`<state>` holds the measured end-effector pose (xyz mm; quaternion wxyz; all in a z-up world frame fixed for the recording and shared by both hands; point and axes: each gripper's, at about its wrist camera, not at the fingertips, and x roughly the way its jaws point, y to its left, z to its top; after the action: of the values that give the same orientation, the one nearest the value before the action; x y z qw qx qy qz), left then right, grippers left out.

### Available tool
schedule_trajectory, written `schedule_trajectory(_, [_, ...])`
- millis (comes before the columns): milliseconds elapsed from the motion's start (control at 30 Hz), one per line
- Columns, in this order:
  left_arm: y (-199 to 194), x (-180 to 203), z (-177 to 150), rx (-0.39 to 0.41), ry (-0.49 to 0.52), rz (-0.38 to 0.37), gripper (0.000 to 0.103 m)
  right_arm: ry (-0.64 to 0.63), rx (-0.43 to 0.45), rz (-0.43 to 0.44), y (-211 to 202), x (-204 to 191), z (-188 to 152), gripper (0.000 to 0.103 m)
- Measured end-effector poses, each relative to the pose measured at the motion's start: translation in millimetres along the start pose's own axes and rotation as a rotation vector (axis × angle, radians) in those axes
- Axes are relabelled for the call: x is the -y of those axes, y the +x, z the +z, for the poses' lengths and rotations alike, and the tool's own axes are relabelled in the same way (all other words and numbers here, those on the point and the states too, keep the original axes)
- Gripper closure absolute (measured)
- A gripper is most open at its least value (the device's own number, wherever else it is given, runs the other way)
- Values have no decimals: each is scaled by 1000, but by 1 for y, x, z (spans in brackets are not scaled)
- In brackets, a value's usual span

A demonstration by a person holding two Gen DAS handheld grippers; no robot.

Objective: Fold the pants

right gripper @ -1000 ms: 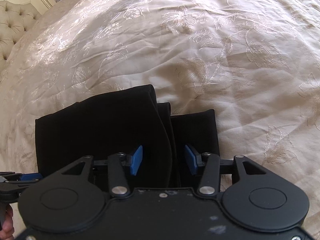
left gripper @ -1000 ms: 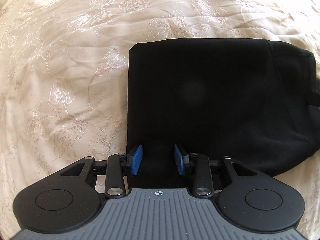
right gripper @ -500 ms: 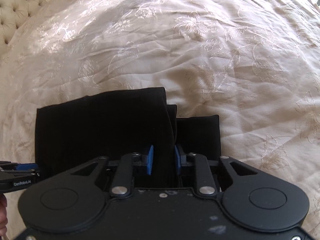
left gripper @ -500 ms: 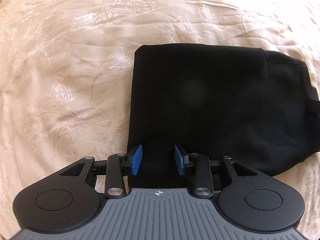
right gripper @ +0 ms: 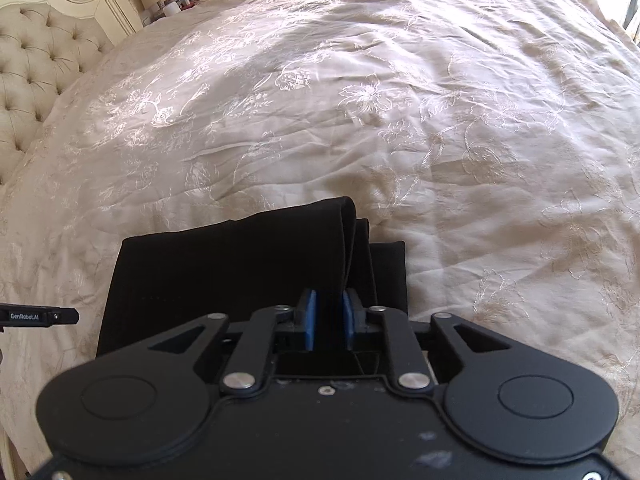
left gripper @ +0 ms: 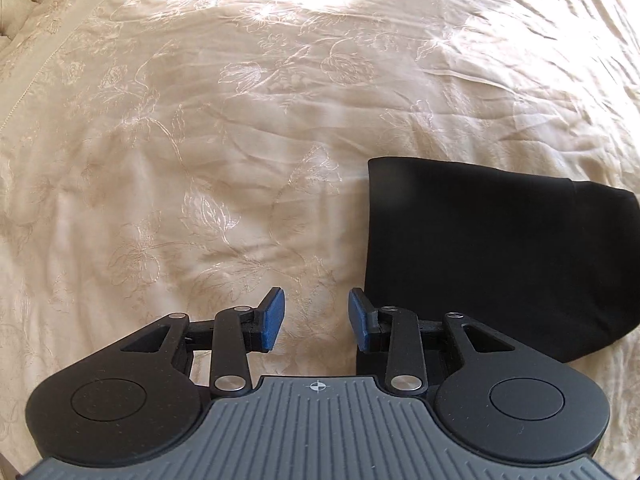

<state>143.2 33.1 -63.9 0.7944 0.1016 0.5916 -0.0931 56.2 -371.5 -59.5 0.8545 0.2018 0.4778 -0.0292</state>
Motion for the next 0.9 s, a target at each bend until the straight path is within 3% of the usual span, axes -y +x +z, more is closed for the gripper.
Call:
schedule_trajectory(33, [0,3,0,0,14,-7,69,12,-2,-1,2,2,0,61])
schedule_trajectory(300, [31,53,-17,-70,157,-44,68,61,-61,-2,35,16,8,57])
schedule_trajectory(400, [44,60,-27,-56,203,-14,68,53,-88,6,49,19,10,55])
schedule_trajectory(667, [46,49,-30,-53,188,-46,67,105,-133,27,72,22,14,51])
schedule_trajectory(700, [46,48,-30,-51,184,-46,67,95,-131,12,70,19,15,56])
schedule_trajectory(733, [45,47,-30,-49,181,-45,67,68,-125,-15,67,14,16,73])
schedule_trajectory(800, [40,41,-29,-40,166,-45,67,42,-88,-9,50,7,18,87])
schedule_trajectory(900, [28,34,-28,-11,142,-72,67,5,-30,-9,16,-1,18,91])
